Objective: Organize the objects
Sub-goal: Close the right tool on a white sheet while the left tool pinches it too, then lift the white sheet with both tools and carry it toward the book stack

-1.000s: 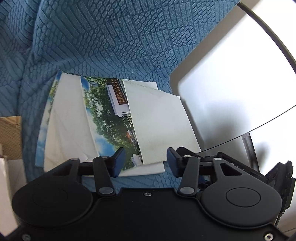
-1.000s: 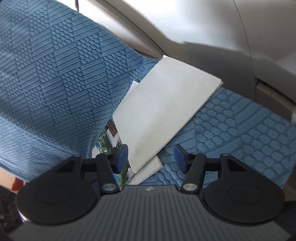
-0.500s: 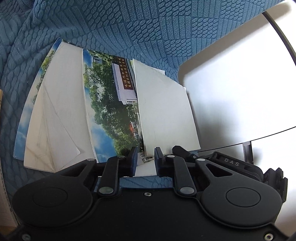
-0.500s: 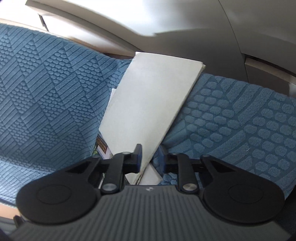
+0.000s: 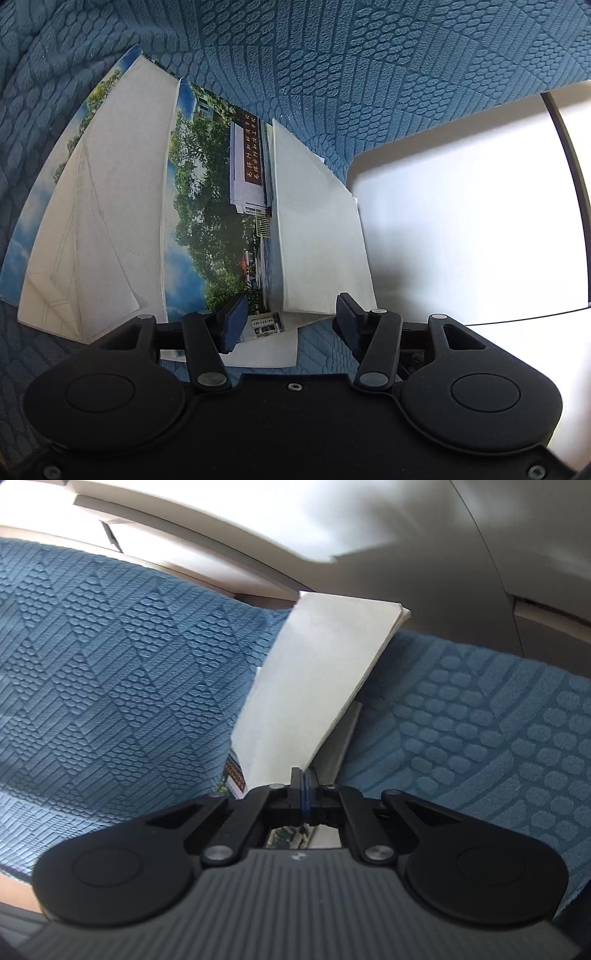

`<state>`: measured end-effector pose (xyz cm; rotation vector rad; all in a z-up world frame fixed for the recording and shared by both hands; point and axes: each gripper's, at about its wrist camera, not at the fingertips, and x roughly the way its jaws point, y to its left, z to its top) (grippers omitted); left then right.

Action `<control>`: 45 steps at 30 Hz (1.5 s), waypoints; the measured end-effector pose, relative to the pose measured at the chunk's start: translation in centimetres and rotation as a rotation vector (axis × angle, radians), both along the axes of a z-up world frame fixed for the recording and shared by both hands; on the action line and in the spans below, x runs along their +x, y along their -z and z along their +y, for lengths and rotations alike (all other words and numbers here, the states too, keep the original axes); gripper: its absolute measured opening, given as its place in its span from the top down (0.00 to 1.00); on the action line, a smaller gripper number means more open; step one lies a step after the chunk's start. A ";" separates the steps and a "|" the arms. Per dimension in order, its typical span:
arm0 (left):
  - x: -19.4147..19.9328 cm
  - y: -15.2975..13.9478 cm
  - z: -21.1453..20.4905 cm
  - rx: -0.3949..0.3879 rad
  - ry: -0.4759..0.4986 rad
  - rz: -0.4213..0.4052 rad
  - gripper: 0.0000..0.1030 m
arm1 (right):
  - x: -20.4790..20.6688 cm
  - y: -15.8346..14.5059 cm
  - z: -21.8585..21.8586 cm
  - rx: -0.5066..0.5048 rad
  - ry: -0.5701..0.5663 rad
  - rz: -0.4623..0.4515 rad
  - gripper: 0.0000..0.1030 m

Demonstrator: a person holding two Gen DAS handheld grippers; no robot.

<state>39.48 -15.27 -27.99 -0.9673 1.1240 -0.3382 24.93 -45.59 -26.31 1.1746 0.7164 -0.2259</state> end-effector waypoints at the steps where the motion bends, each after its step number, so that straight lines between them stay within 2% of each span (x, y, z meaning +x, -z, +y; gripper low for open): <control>1: 0.1 0.2 0.0 -0.009 -0.005 0.005 0.51 | 0.0 -0.1 -0.1 -0.004 -0.001 -0.003 0.97; 6: 0.7 1.2 0.1 -0.085 -0.052 0.040 0.48 | -0.1 0.1 -0.6 0.019 0.003 -0.016 0.97; 10: 1.3 2.0 0.2 -0.167 -0.094 0.071 0.50 | -0.1 -0.2 -0.5 0.024 -0.006 -0.031 0.97; 14: 1.9 3.0 -0.2 -0.210 -0.103 0.113 0.63 | 0.1 -0.7 -0.4 0.010 -0.010 -0.047 0.97; 16: 2.1 3.3 -0.4 -0.199 -0.096 0.132 0.72 | 0.3 -0.6 -0.5 0.007 -0.007 -0.043 0.97; 19: 2.1 3.7 -0.7 -0.195 -0.096 0.148 0.87 | 0.3 -0.7 -0.9 -0.013 0.006 -0.044 0.97; 20: 2.1 3.8 -0.9 -0.190 -0.092 0.152 0.95 | 0.2 -0.7 -1.1 -0.018 0.012 -0.045 0.97; 24: 2.0 3.7 -1.3 -0.173 -0.091 0.148 1.00 | 0.0 -0.1 -1.7 0.038 0.021 -0.032 0.94; 25: 1.9 3.5 -1.4 -0.175 -0.091 0.142 1.00 | 0.1 0.0 -1.7 0.054 0.015 -0.033 0.91; 28: 1.6 2.5 -1.3 -0.189 -0.087 0.117 1.00 | 0.0 0.2 -1.3 0.093 0.006 -0.049 0.58; 29: 1.5 2.1 -1.2 -0.191 -0.085 0.107 1.00 | 0.0 0.3 -1.1 0.113 0.004 -0.064 0.50; 30: 1.4 1.7 -1.2 -0.187 -0.085 0.100 1.00 | 0.0 0.4 -0.8 0.132 0.004 -0.072 0.48; 36: 0.4 -0.4 -0.8 -0.186 -0.089 0.072 1.00 | 0.4 1.9 0.0 0.236 0.044 -0.073 0.48; 40: -0.7 -1.9 -0.1 -0.183 -0.093 0.054 1.00 | 0.0 1.8 -0.9 0.218 0.101 -0.075 0.50; 42: -1.5 -2.5 0.2 -0.179 -0.097 0.053 1.00 | 0.0 1.5 -1.5 0.194 0.124 -0.067 0.56; 45: -2.6 -3.6 0.8 -0.185 -0.100 0.047 1.00 | 0.0 0.9 -2.0 0.158 0.129 -0.044 0.75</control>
